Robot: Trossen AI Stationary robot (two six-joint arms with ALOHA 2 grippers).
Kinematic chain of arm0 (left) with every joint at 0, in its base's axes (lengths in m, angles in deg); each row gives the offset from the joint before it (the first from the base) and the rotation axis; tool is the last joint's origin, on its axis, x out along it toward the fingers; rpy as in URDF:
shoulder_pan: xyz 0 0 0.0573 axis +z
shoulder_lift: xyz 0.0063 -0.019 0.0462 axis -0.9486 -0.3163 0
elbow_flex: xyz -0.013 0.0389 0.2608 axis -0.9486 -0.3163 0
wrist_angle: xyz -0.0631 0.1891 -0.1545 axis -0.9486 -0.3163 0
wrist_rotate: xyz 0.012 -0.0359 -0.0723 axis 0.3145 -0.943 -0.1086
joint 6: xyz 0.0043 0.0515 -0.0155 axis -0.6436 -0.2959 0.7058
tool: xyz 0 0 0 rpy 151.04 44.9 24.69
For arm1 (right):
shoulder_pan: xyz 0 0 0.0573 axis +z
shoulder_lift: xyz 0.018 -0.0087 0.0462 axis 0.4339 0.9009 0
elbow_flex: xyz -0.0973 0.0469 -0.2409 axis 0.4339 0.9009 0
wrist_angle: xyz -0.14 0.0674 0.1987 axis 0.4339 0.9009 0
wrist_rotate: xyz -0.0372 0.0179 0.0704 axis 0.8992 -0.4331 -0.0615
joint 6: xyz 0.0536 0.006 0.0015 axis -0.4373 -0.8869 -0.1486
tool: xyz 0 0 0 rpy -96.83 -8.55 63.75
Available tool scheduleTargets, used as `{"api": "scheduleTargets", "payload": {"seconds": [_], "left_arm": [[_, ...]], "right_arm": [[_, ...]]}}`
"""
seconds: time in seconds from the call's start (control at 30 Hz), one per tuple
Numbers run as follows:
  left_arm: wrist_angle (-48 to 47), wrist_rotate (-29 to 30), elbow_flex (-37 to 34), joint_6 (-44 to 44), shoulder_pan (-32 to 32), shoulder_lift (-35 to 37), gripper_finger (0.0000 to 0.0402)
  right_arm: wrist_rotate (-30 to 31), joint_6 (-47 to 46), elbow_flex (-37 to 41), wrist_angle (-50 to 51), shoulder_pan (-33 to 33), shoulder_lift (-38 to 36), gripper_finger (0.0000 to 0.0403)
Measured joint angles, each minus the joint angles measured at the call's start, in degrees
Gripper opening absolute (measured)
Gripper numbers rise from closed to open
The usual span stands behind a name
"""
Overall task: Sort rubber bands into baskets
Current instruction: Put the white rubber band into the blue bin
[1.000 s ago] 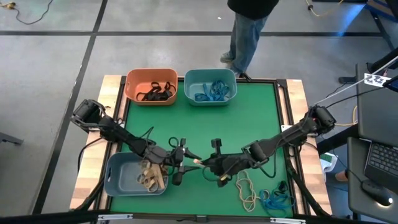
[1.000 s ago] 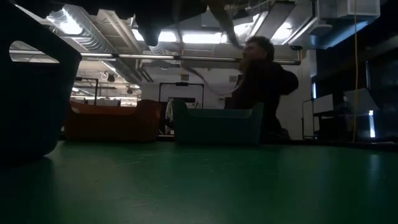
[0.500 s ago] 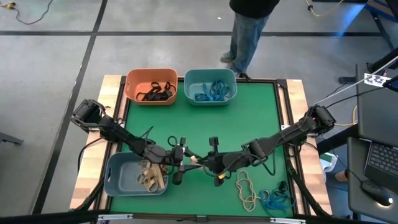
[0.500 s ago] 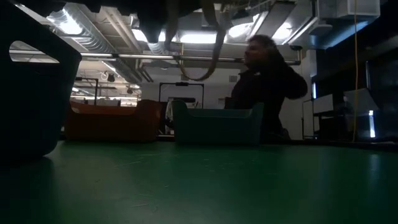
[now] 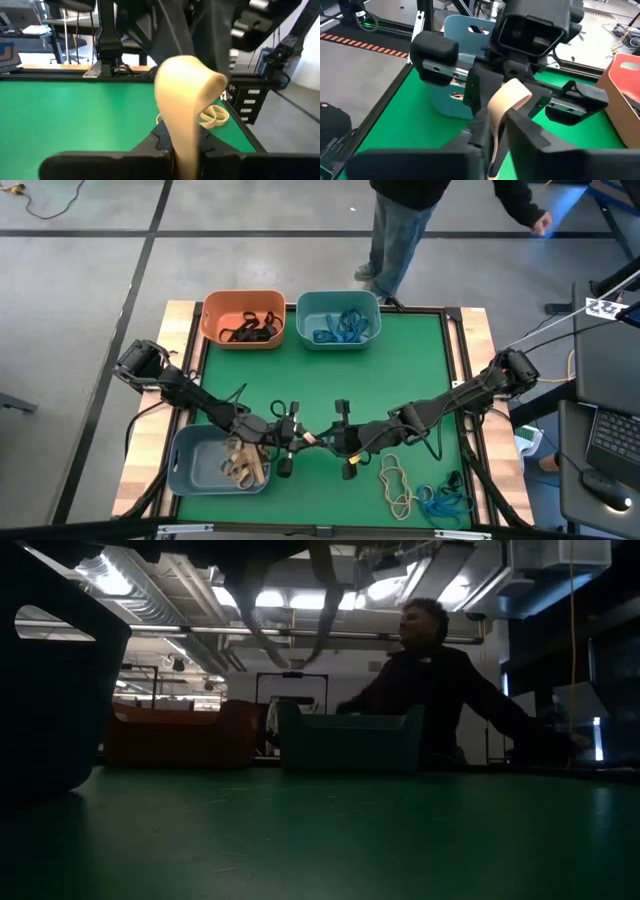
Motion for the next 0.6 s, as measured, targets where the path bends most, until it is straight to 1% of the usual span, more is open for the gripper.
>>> {"api": "scheduleTargets", "payload": {"seconds": [0.13,0.23,0.3,0.43,0.53,0.6], "left_arm": [[-1.23,0.0,0.0,-0.21,-0.3,0.04,0.0005],[-6.48,-0.02,0.28,-0.18,-1.03,1.64,0.0008],[-11.18,-0.13,1.17,0.2,-1.75,3.55,0.0007],[-25.03,-0.2,3.95,1.75,-3.2,7.92,0.0003],[-37.5,-0.2,7.51,5.25,-3.85,10.98,0.0005],[-48.06,-0.15,10.34,8.17,-4.43,12.83,0.0004]], "right_arm": [[-0.61,-0.1,0.02,0.56,1.02,-0.37,0.0123],[-1.58,-0.01,0.02,2.43,2.9,-1.47,0.0156],[-1.56,-0.22,0.02,4.89,4.36,-2.38,0.017],[-1.02,-2.12,0.02,9.26,7.85,-3.62,0.0178],[-0.88,-3.52,0.02,11.36,10.12,-3.74,0.0176],[0.08,-4.93,0.07,12.33,11.19,-3.37,0.0175]]}}
